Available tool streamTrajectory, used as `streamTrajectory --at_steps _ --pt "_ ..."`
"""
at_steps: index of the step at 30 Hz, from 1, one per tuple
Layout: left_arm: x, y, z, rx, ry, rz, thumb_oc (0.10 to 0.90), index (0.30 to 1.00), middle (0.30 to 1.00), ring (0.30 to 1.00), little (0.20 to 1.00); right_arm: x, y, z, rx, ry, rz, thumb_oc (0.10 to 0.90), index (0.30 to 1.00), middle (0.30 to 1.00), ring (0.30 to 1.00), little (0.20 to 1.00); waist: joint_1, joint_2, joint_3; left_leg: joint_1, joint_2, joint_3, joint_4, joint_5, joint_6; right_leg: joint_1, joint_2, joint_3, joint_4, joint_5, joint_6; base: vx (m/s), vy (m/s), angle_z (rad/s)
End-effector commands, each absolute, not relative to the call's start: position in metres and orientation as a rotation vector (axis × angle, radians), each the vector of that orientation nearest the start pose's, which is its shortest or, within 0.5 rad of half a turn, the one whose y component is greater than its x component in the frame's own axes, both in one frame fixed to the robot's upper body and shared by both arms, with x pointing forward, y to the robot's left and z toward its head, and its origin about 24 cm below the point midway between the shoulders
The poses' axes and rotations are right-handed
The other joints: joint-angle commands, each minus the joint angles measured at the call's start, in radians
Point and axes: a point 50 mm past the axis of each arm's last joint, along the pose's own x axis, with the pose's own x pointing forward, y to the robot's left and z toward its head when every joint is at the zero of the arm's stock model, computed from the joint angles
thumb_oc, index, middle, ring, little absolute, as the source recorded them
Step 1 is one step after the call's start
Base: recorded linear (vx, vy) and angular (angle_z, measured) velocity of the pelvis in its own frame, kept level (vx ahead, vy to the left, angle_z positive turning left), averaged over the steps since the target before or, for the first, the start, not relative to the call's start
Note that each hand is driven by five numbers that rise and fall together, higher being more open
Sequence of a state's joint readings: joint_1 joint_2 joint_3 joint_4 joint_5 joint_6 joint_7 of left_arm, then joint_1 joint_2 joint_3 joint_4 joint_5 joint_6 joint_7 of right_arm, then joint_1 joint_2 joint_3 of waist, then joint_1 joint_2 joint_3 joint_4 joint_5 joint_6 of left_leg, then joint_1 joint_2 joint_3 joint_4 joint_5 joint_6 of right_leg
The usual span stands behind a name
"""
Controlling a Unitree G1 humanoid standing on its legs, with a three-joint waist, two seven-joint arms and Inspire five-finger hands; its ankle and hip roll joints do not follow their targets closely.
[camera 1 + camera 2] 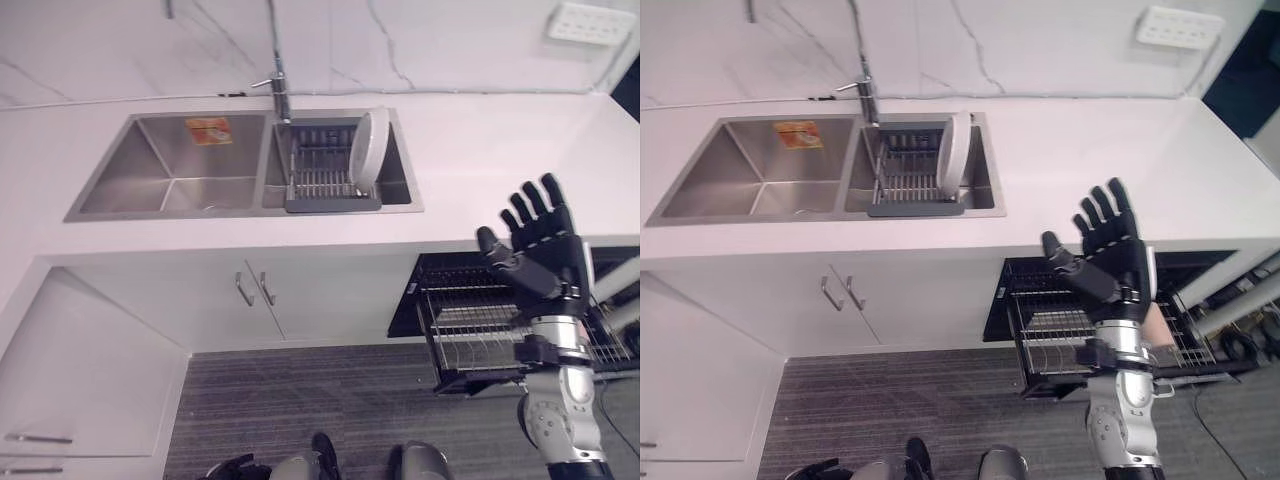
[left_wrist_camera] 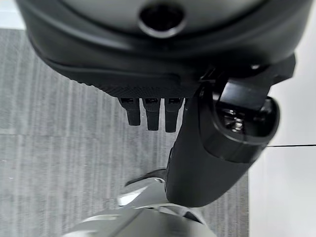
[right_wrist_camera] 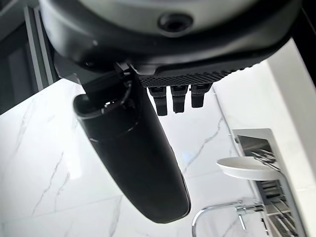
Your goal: Place the dishes in the dishwasher.
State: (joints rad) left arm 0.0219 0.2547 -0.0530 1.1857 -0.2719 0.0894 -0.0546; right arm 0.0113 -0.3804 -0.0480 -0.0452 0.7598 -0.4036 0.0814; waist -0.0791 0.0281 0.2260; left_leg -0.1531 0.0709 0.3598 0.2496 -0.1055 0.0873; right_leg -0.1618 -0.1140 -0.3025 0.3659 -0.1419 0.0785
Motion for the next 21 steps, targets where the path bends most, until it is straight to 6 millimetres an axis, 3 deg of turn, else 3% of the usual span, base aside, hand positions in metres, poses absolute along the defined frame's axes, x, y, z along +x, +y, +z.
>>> streamTrajectory --at_steps 1,3,11,13,17,19,21 --pt "0.07 0.227 -0.166 -0.085 1.295 0.187 0.8 0.9 0.9 0.9 0.9 0.242 -0.254 0.167 0.309 -0.789 0.01 0.8 0.9 0.9 0.9 0.9 0.018 0.007 0.013 0.038 -0.009 -0.138 0.05 -0.081 -0.086 0.048 0.022 -0.037 -0.066 0.013 0.015 0.0 -0.166 -0.6" --pt "0.068 0.226 -0.166 -0.1 1.293 0.236 0.8 0.9 0.9 0.9 0.9 0.244 -0.252 0.169 0.291 -0.782 0.022 0.8 0.9 0.9 0.9 0.9 0.01 -0.006 0.018 0.046 -0.017 -0.136 0.05 -0.067 -0.093 0.048 0.034 0.016 -0.066 -0.005 -0.005 0.05 -0.227 -0.57" --pt "0.068 0.217 -0.167 -0.106 1.298 0.194 0.8 0.9 0.9 0.9 0.9 0.244 -0.249 0.173 0.272 -0.779 0.053 0.8 0.9 0.9 0.9 0.9 0.013 -0.043 0.007 0.089 -0.031 -0.111 0.05 -0.057 -0.103 0.06 0.009 0.057 -0.066 -0.015 -0.028 0.05 -0.153 -0.01" --pt "0.07 0.217 -0.167 -0.087 1.289 0.185 0.8 0.9 0.9 0.9 0.9 0.244 -0.247 0.171 0.276 -0.768 0.063 0.8 0.9 0.9 0.9 0.9 0.015 -0.058 0.008 0.11 -0.043 -0.106 0.073 -0.024 -0.104 0.074 -0.003 0.072 -0.066 -0.02 -0.039 0.08 -0.147 -0.1" --pt "0.068 0.219 -0.166 -0.09 1.305 0.209 0.8 0.9 0.9 0.9 0.9 0.243 -0.244 0.166 0.273 -0.747 0.061 0.8 0.9 0.9 0.9 0.9 0.015 -0.06 0.016 0.065 -0.03 -0.115 0.206 -0.016 -0.11 0.102 0.004 0.083 -0.066 -0.027 -0.055 0.08 -0.085 -0.1" --pt "0.065 0.219 -0.167 -0.076 1.328 0.205 0.8 0.9 0.9 0.9 0.9 0.244 -0.242 0.164 0.269 -0.741 0.066 0.8 0.9 0.9 0.9 0.9 0.019 -0.054 0.016 0.07 -0.029 -0.11 0.168 -0.011 -0.112 0.113 0.008 0.081 -0.066 -0.033 -0.053 0.12 0.045 -0.03" --pt "0.06 0.217 -0.168 -0.068 1.349 0.207 0.8 0.9 0.9 0.9 0.9 0.245 -0.237 0.165 0.251 -0.734 0.08 0.8 0.9 0.9 0.9 0.9 0.024 -0.041 0.011 0.087 -0.029 -0.123 0.051 0.02 -0.12 0.121 0.014 0.084 -0.066 -0.044 -0.048 0.15 0.138 0.05"
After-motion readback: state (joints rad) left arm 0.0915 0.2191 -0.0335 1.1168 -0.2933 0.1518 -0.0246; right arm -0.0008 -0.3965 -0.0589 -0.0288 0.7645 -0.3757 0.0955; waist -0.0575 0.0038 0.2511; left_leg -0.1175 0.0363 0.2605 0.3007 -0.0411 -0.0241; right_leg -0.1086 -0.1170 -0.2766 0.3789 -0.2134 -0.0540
